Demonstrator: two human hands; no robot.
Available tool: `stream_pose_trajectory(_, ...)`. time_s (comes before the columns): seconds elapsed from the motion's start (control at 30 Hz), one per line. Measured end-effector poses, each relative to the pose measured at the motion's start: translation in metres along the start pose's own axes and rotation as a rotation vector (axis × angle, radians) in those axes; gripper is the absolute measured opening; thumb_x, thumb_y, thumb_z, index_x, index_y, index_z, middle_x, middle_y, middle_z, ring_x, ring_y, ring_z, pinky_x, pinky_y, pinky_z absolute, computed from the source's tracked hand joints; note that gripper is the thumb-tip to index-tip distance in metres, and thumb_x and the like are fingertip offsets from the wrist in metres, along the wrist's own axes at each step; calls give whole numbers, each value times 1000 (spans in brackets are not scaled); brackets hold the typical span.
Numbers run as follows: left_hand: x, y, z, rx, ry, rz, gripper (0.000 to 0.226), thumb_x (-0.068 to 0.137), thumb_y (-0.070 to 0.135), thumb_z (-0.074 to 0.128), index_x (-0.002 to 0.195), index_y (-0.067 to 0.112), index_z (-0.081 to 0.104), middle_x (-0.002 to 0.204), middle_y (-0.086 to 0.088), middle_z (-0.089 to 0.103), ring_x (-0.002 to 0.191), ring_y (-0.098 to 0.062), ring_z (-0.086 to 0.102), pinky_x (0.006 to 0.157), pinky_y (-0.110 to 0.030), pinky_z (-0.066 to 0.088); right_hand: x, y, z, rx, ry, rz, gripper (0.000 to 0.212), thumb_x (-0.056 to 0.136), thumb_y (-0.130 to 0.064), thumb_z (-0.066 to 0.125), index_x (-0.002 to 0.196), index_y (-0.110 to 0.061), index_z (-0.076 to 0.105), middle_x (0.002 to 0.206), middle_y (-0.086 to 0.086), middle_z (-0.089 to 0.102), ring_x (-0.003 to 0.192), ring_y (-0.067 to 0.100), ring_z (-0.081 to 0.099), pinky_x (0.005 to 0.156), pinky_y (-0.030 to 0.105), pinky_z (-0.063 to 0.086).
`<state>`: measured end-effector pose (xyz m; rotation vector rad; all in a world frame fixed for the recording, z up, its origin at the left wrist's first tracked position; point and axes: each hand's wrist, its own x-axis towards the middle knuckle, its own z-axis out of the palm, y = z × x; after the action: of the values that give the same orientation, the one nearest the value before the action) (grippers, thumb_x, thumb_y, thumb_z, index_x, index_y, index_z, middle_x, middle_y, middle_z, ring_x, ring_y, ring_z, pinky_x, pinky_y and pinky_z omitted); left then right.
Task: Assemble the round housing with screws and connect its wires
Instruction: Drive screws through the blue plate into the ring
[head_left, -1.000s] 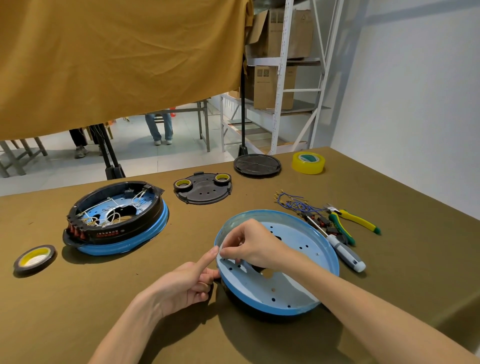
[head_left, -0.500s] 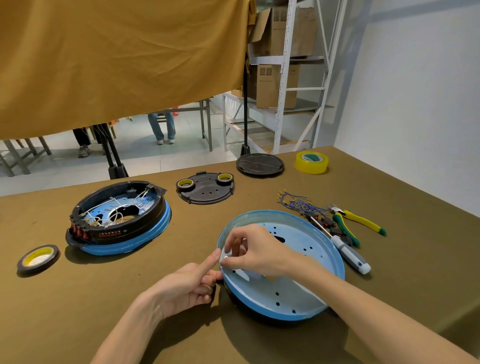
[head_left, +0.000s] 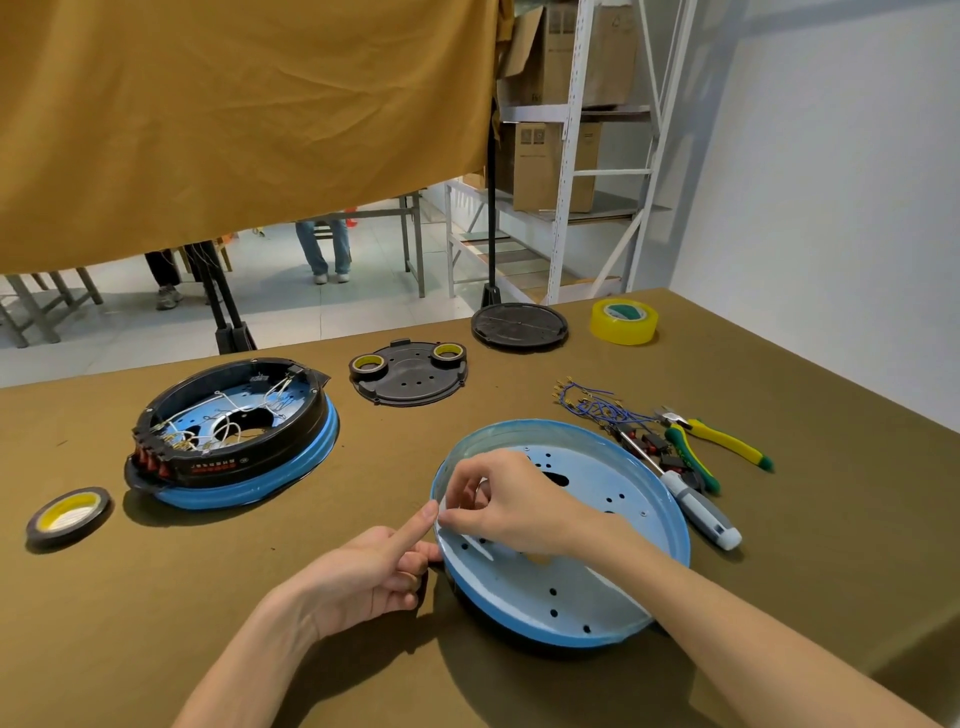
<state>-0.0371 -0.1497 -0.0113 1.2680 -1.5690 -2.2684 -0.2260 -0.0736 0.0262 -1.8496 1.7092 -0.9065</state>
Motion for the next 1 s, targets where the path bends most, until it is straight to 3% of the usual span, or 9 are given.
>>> stream_pose_trajectory(0.17,0,0,0,-2,-6,4,62,62,72,74,81,13,70,61,3,37,51,-9,35,53,-23,47,-3,1,-5,126,-64,37,17,84,-28,81,97,-21,73,78,-1,67,62,5,55,60,23,48)
stream_pose_trajectory(0.27,0,0,0,-6,-9,5,60,62,72,75,73,13,70,60,4,35,49,-9,34,52,-22,46,-4,3,-8,91,-76,43,4,84,-18,78,87,-20,75,79,-1,71,60,1,56,56,16,44)
stream_pose_trajectory(0.43,0,0,-1,1,-5,9,64,63,72,74,86,12,70,62,4,37,51,-9,36,53,-22,46,-3,1,-7,147,-87,70,8,87,-18,74,95,-21,71,75,-3,67,60,7,58,59,24,52)
stream_pose_trajectory(0.5,-1,0,-1,4,-10,7,60,62,72,75,74,13,71,61,4,37,50,-9,36,52,-22,47,-3,1,-7,123,-64,68,7,90,-23,73,88,-17,74,63,-8,64,55,7,56,57,28,52)
stream_pose_trajectory(0.57,-1,1,0,4,-11,3,58,60,72,76,65,14,72,59,4,37,49,-9,36,52,-22,47,-2,1,-4,75,-26,63,9,89,-24,74,86,-16,74,65,-9,64,54,2,54,57,27,49)
stream_pose_trajectory(0.73,-1,0,-1,7,-2,0,64,61,72,74,85,13,67,61,4,39,52,-10,37,55,-23,46,-2,0,-6,137,-40,84,10,93,-20,71,103,-18,71,80,-1,68,64,10,64,67,36,61)
stream_pose_trajectory(0.9,-2,1,-1,7,-15,3,65,62,72,74,87,12,67,62,4,38,51,-9,37,55,-23,47,-3,-1,-4,102,-51,72,8,89,-22,76,86,-15,77,70,-6,69,57,2,58,57,22,48)
stream_pose_trajectory(1.0,-1,0,0,7,-9,12,64,63,73,73,86,13,65,61,5,36,50,-9,36,54,-22,47,-3,0,-4,150,-37,91,12,90,-25,75,85,-15,72,73,-3,70,60,9,63,60,32,55)
